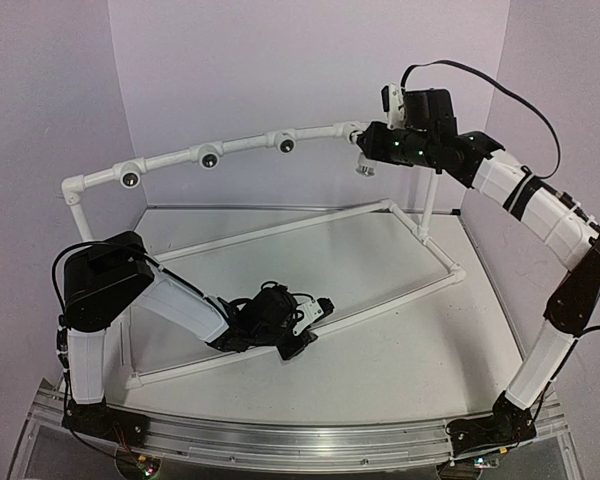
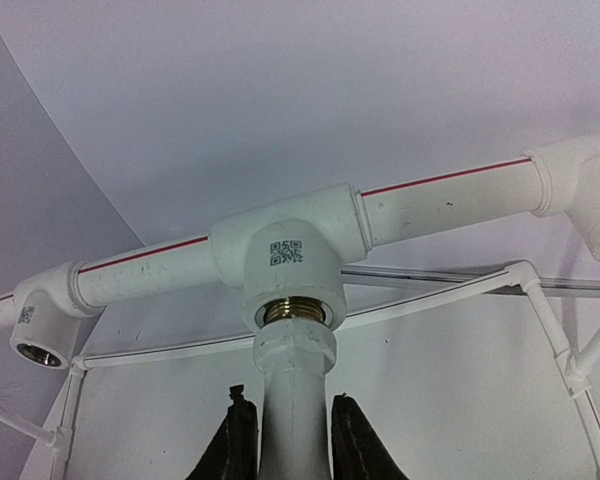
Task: Install the water faucets
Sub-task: Screw the water faucet onto the adaptor.
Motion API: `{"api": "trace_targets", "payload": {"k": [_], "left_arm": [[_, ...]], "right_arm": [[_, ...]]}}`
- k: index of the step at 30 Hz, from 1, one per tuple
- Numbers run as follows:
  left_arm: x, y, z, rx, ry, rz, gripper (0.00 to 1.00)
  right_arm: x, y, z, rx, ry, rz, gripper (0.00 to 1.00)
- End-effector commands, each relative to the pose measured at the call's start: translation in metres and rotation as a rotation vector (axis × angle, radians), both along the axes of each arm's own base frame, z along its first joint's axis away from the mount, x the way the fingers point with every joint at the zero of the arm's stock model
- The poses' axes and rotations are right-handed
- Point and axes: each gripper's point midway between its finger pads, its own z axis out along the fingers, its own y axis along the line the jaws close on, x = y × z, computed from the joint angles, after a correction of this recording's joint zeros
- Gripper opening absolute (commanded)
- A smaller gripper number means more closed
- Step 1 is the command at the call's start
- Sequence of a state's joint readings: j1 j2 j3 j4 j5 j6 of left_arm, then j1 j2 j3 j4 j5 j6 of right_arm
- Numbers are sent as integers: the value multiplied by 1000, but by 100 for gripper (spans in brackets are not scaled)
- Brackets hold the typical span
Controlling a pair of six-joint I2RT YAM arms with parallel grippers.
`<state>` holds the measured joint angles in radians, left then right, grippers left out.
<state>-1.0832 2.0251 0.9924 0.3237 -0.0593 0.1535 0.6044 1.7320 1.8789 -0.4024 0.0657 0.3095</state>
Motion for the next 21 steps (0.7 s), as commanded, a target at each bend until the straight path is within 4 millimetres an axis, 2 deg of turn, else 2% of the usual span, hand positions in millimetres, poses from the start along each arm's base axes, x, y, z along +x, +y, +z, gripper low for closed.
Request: {"api": "trace_targets", "payload": {"k": [1,6,15,21], "left_arm": [[-61,62,-100,300,264,24,0],[-60,62,-100,299,263,26,0],[-61,62,-101,302,265,22,0],[-61,61,-100,300,263,23,0]], "right_arm": [[34,-12,29,126,-153,-94,0],[32,-14,16,140,-149,-105,0],[32,-14,38,216,-181,-94,0],[33,-10,35,359,-126,-64,0]]}}
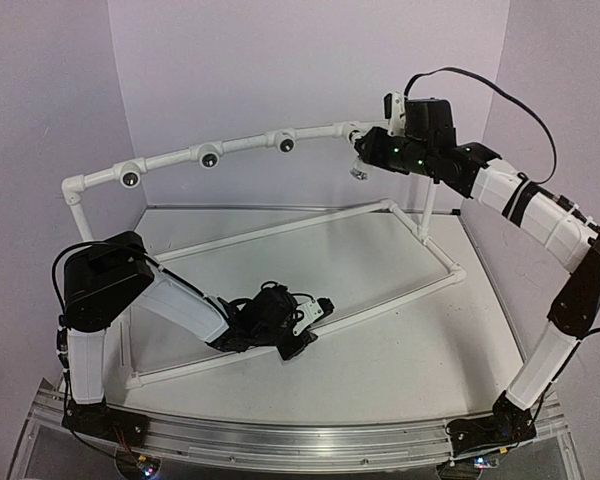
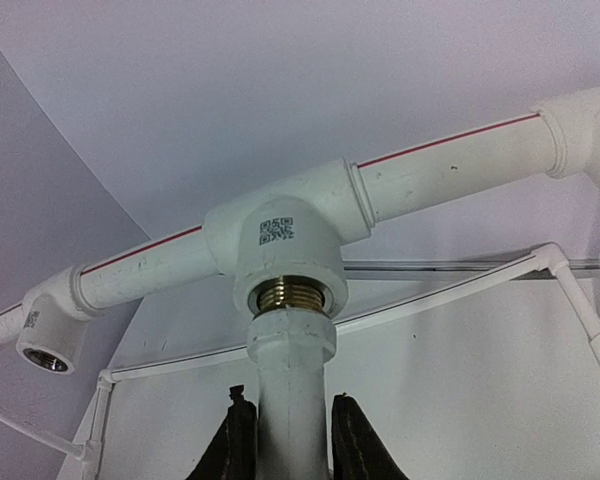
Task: Install the water faucets
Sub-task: Screw the water faucet onto the adaptor.
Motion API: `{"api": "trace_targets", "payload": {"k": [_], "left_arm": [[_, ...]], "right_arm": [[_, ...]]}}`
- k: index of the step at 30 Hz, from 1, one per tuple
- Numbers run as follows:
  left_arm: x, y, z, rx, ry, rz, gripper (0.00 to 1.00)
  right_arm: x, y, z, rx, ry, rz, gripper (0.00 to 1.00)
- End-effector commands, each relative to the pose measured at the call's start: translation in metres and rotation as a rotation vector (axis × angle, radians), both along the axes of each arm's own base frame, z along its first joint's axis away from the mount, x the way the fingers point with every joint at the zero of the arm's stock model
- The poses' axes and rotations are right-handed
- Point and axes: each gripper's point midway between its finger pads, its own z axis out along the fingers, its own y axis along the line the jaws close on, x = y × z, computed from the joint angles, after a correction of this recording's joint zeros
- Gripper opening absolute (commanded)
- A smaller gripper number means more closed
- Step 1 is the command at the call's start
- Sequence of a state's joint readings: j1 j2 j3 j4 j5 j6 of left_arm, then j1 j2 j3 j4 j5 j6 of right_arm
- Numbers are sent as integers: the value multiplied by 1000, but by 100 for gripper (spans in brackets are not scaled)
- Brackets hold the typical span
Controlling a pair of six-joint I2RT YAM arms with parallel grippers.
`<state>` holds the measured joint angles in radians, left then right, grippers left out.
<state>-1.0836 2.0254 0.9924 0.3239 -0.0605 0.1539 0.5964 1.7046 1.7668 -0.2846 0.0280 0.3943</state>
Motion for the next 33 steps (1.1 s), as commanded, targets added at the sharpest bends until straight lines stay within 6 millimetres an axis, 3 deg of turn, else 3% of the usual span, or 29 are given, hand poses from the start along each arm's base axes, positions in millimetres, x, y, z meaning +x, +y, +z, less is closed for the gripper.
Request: {"api": "trace_targets", "payload": {"k": [1,11,20,29,33], "left_arm": [[-61,62,-100,300,264,23,0],[-61,61,-100,300,266,20,0],[-62,62,-101,301,267,20,0],[-61,60,-101,301,267,20,0],[-61,61,-102,304,267,21,0]], "right_arm": [[32,-12,45,293,-120,-72,0],[34,-22,30,659,-18,-135,0],[36,-42,62,663,-91,-121,0],[44,-74,66,757,-59,-154,0],[50,-72,57,807,-14,-149,0]]}}
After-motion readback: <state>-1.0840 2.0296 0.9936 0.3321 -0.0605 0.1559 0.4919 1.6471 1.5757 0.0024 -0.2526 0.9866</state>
